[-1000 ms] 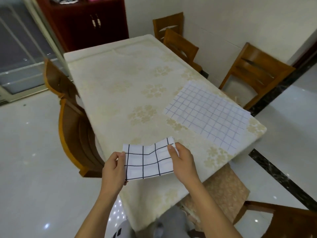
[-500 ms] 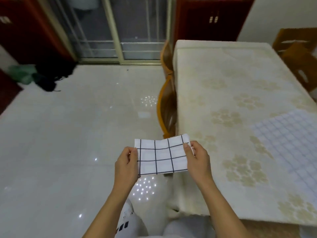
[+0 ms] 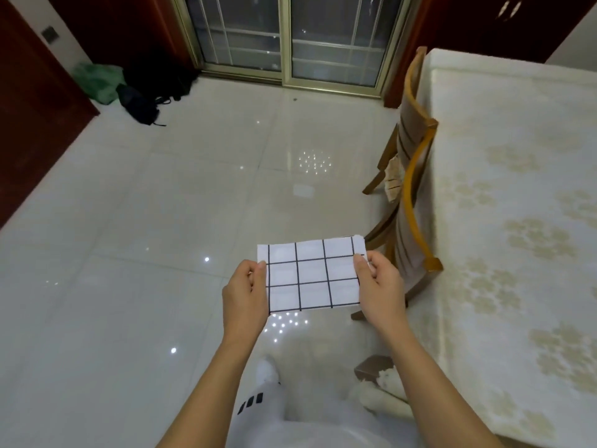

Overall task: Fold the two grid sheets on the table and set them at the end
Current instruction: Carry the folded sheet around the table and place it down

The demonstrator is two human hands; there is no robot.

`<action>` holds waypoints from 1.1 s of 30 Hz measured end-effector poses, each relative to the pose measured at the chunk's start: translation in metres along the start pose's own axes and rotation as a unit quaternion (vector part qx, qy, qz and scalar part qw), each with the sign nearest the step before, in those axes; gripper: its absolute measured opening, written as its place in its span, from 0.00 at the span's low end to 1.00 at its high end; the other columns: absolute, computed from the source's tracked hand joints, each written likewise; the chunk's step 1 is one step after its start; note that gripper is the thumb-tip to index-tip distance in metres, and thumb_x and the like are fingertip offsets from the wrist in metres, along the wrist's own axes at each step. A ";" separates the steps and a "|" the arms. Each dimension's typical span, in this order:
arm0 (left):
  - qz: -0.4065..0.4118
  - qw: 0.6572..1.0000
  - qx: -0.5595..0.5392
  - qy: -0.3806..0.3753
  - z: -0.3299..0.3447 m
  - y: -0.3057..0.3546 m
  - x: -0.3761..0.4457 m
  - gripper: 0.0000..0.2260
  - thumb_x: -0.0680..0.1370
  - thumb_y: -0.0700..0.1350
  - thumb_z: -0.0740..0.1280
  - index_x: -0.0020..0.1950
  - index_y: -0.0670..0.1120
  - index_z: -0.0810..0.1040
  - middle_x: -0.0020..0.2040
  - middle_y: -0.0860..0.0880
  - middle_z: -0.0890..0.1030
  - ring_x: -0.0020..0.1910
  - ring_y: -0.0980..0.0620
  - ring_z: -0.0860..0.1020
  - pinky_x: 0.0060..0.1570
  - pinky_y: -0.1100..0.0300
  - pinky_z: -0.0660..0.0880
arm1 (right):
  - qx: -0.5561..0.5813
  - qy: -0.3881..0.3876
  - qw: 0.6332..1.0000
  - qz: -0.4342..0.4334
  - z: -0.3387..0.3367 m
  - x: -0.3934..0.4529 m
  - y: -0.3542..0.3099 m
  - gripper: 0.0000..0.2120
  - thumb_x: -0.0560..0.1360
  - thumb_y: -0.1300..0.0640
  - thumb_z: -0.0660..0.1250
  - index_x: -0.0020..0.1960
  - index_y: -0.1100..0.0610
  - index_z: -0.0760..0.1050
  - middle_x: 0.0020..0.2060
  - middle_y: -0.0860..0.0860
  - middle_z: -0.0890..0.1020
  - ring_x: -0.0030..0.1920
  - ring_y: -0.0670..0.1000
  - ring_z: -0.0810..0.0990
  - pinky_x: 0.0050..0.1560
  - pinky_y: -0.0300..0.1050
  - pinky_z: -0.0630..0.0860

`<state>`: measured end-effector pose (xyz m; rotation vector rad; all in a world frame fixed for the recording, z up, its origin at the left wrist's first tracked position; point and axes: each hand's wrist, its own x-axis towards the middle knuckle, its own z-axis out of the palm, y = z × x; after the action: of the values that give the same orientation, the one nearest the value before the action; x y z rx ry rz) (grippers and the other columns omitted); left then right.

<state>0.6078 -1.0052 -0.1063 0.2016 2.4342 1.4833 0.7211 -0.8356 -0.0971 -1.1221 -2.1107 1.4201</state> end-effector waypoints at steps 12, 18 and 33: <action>0.039 0.998 0.017 -0.037 -0.038 -0.008 0.098 0.15 0.84 0.51 0.56 0.41 0.47 0.70 0.32 0.47 0.72 0.30 0.52 0.67 0.32 0.55 0.66 | 0.023 0.041 0.999 0.023 0.076 0.040 -0.037 0.15 0.82 0.54 0.60 0.38 0.57 0.69 0.31 0.52 0.72 0.33 0.49 0.70 0.32 0.37 0.67; 0.043 0.998 0.029 -0.040 -0.022 0.002 0.141 0.14 0.84 0.50 0.56 0.39 0.49 0.69 0.31 0.49 0.71 0.29 0.56 0.66 0.31 0.59 0.65 | 0.027 0.047 0.998 0.010 0.087 0.082 -0.042 0.16 0.82 0.52 0.61 0.41 0.61 0.71 0.32 0.59 0.72 0.33 0.50 0.69 0.31 0.37 0.66; 0.042 0.998 0.031 -0.034 0.090 0.094 0.299 0.15 0.84 0.50 0.58 0.41 0.43 0.72 0.30 0.49 0.69 0.29 0.53 0.65 0.31 0.55 0.65 | 0.040 0.064 0.997 0.020 0.058 0.291 -0.057 0.15 0.82 0.50 0.61 0.40 0.56 0.72 0.32 0.59 0.74 0.31 0.53 0.70 0.31 0.49 0.70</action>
<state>0.3488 -0.8068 -0.1117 0.3653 2.4468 1.4128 0.4786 -0.6560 -0.1091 -1.1958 -1.9364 1.3986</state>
